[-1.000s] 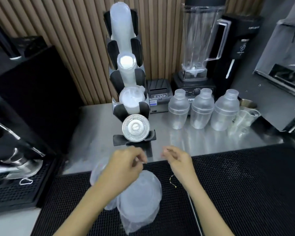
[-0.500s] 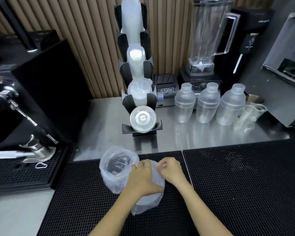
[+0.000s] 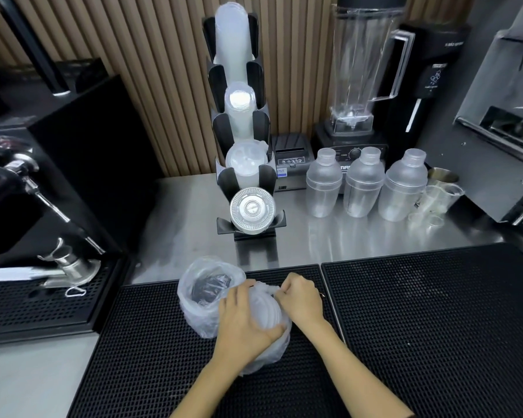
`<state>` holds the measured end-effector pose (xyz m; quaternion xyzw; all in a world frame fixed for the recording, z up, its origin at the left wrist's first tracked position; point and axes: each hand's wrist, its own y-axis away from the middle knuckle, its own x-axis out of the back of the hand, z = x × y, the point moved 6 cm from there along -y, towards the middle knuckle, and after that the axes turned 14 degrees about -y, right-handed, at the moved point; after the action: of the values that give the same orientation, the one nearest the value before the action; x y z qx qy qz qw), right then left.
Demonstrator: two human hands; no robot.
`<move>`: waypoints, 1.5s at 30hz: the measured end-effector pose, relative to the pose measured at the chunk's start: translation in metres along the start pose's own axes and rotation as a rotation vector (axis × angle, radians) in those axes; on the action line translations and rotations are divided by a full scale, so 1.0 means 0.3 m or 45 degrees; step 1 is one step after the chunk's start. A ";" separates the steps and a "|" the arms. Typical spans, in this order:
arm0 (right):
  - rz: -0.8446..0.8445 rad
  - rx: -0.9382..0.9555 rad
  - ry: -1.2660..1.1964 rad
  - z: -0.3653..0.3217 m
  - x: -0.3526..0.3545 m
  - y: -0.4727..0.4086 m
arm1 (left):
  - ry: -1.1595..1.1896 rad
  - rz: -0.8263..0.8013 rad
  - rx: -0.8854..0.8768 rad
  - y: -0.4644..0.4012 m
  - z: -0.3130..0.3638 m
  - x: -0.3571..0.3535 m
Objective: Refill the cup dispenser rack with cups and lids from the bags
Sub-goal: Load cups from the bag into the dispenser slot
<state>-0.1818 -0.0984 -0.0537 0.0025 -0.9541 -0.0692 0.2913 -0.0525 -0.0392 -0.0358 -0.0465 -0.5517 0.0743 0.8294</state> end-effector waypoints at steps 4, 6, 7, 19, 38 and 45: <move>0.110 0.118 -0.234 -0.007 0.032 0.012 | -0.014 0.014 0.072 -0.001 0.004 0.007; 0.098 0.227 -0.453 -0.031 0.042 0.026 | -0.028 -0.023 0.096 -0.009 0.006 0.003; 0.041 0.245 -0.557 -0.045 0.039 0.036 | -0.052 -0.026 0.089 -0.012 0.009 0.002; -0.283 -0.145 -1.191 -0.058 0.006 0.084 | -0.072 0.093 0.063 0.016 0.019 0.000; -0.348 0.015 -1.098 -0.061 -0.063 0.145 | 0.385 0.155 0.131 0.018 -0.053 0.049; -0.260 0.179 -0.863 -0.066 -0.076 0.180 | 0.529 0.137 0.210 0.005 -0.055 0.075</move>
<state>-0.1499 -0.0465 -0.0429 0.0947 -0.9938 -0.0288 -0.0508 -0.0290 -0.0337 -0.0221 -0.0221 -0.3578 0.1522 0.9211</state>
